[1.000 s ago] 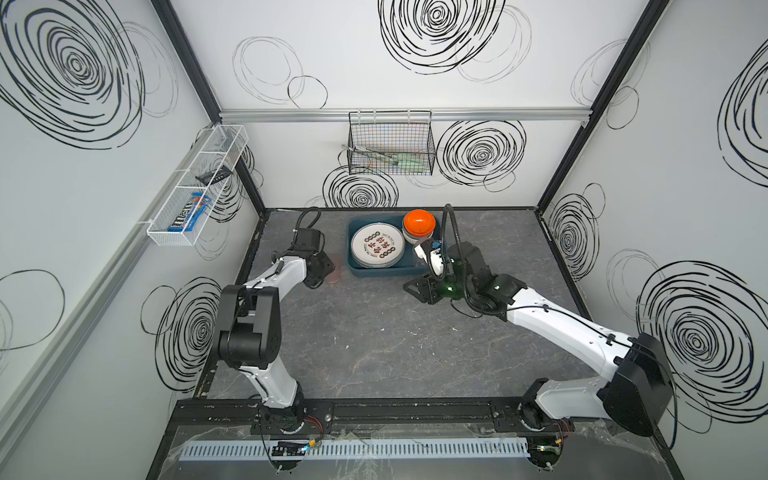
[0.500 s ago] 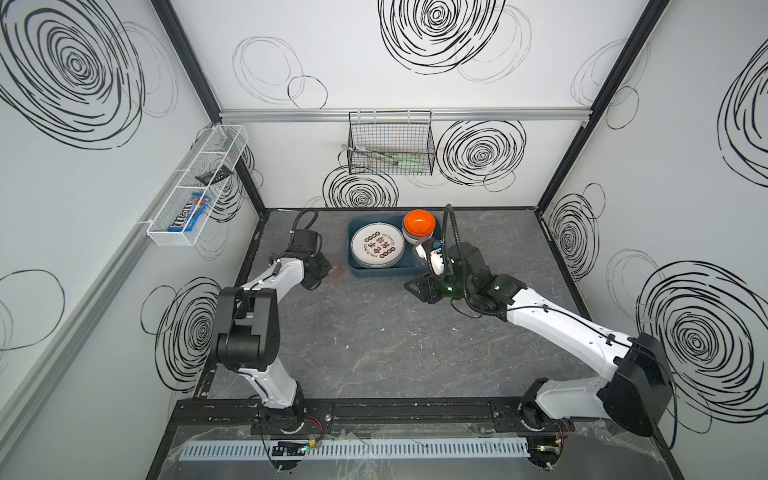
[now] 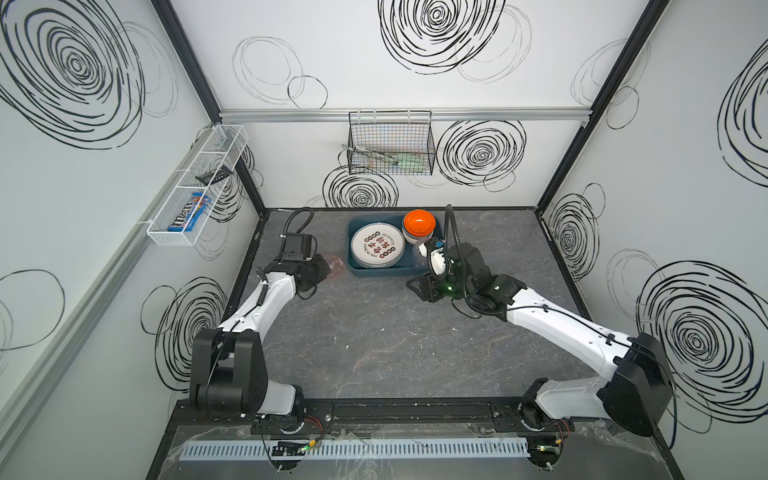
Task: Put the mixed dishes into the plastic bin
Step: 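Lift the pink cup with the left gripper toward the right gripper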
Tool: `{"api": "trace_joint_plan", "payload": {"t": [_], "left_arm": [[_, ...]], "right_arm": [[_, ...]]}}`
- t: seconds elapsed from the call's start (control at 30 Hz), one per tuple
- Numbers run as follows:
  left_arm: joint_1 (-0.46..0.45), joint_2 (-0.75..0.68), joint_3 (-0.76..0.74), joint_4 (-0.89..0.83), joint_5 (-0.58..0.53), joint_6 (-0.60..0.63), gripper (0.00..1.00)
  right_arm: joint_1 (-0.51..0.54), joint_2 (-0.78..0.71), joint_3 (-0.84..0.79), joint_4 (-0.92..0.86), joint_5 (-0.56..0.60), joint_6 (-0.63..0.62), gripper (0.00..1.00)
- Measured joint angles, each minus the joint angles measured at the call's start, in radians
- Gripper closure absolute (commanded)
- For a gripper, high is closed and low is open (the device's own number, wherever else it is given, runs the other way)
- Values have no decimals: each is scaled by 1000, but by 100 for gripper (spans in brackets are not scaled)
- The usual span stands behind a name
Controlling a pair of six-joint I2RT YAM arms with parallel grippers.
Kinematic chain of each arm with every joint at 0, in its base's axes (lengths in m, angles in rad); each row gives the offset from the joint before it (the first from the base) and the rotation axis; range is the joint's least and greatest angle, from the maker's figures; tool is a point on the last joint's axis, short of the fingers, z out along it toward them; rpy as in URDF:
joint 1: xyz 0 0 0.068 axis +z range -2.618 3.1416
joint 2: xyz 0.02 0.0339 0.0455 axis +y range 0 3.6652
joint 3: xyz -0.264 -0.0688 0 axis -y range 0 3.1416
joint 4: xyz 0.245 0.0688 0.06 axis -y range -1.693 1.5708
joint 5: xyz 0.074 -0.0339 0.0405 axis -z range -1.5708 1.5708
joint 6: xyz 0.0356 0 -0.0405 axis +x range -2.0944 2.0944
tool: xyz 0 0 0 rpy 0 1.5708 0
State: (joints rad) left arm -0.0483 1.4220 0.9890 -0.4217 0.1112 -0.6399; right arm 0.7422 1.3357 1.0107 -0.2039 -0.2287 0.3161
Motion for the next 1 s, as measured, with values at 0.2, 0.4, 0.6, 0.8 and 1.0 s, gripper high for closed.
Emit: {"api": "trace_joint_plan", "payload": {"t": [0.2,0.4,0.6,0.8,1.0], "left_arm": [[-124,-59,0,-56,6,42,93],[-298,-76,2,-90,-20,50,92],[-437,-46,38,-108,-35,44,93],[-511,-4,78,-106,-43,31,92],[-565,4,85,-102,-45,10,92]], "right_arm": [[-37,-5,13,-40,29,5,47],[-53,5,117,-138,41,24,44],[-49,59,221,-229,21,61,45],[-24,76,222,-277,-26,97,46],[10,112,256,-307,-43,130,47]]}}
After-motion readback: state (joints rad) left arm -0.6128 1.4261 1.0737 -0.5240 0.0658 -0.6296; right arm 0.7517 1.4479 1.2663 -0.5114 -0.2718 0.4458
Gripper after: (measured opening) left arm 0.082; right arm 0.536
